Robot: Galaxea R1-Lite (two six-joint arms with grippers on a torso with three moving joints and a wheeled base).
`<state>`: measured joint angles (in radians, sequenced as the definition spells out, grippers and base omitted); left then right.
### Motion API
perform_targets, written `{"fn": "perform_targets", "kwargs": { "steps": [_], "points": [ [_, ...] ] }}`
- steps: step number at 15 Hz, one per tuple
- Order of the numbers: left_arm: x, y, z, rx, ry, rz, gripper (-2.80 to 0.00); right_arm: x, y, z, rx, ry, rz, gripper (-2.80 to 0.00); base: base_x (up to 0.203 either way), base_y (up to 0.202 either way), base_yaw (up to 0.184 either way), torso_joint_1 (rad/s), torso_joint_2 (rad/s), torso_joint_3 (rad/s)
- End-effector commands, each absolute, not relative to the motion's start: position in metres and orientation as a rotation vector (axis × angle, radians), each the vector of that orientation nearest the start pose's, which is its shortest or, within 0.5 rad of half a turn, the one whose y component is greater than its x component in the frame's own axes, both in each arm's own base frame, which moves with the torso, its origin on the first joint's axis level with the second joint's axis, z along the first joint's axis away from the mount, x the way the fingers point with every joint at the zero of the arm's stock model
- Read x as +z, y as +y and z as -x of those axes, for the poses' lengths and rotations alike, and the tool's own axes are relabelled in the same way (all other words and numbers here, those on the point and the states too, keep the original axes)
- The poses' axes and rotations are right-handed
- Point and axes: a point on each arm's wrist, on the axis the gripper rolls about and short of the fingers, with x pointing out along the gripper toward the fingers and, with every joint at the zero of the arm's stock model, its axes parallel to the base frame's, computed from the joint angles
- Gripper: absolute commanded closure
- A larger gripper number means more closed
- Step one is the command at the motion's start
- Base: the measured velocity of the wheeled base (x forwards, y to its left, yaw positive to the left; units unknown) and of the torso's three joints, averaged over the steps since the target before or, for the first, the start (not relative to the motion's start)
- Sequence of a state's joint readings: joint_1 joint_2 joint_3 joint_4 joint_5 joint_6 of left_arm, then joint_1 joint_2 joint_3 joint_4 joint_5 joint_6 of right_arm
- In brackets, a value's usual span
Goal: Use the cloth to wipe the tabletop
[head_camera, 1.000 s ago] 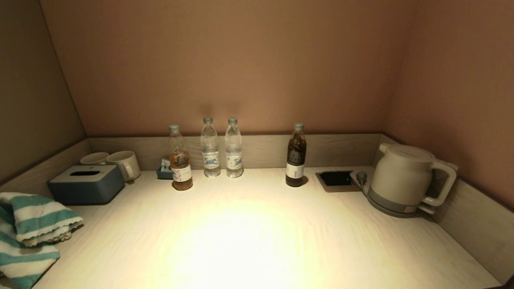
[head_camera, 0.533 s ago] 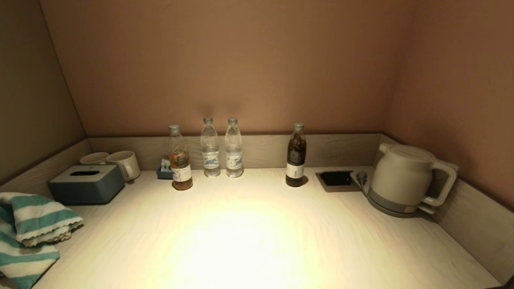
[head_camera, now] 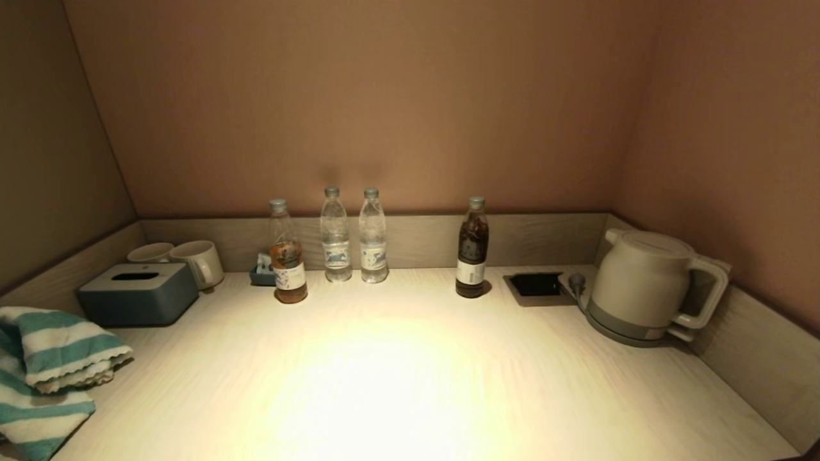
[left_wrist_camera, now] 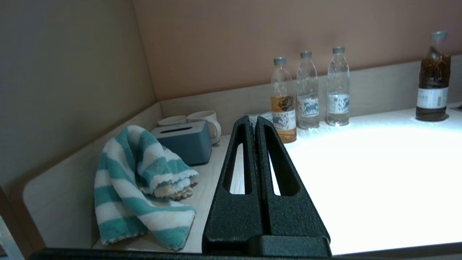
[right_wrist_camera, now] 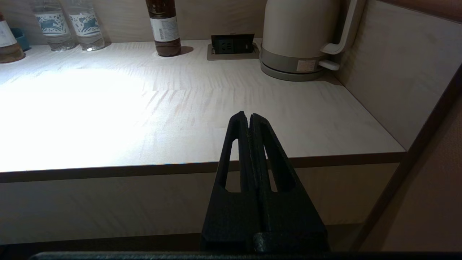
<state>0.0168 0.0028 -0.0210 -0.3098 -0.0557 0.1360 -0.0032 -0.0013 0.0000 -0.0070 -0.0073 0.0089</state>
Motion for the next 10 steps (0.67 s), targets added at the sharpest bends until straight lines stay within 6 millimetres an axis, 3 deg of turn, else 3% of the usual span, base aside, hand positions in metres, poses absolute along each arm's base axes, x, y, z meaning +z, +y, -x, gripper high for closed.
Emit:
{"fn": "perform_targets", "kwargs": {
  "steps": [1, 10],
  "points": [
    [0.106, -0.002, 0.027, -0.02, -0.3, -0.14, 0.0, 0.076, 0.0, 0.023, -0.011, -0.008, -0.008, 0.0, 0.0, 0.0, 0.0, 0.0, 0.0, 0.0],
    [0.086, -0.002, 0.023, -0.036, -0.099, -0.116, 0.0, 0.076, 0.0, 0.023, -0.011, -0.008, -0.009, 0.0, 0.0, 0.0, 0.0, 0.0, 0.0, 0.0]
  ]
}}
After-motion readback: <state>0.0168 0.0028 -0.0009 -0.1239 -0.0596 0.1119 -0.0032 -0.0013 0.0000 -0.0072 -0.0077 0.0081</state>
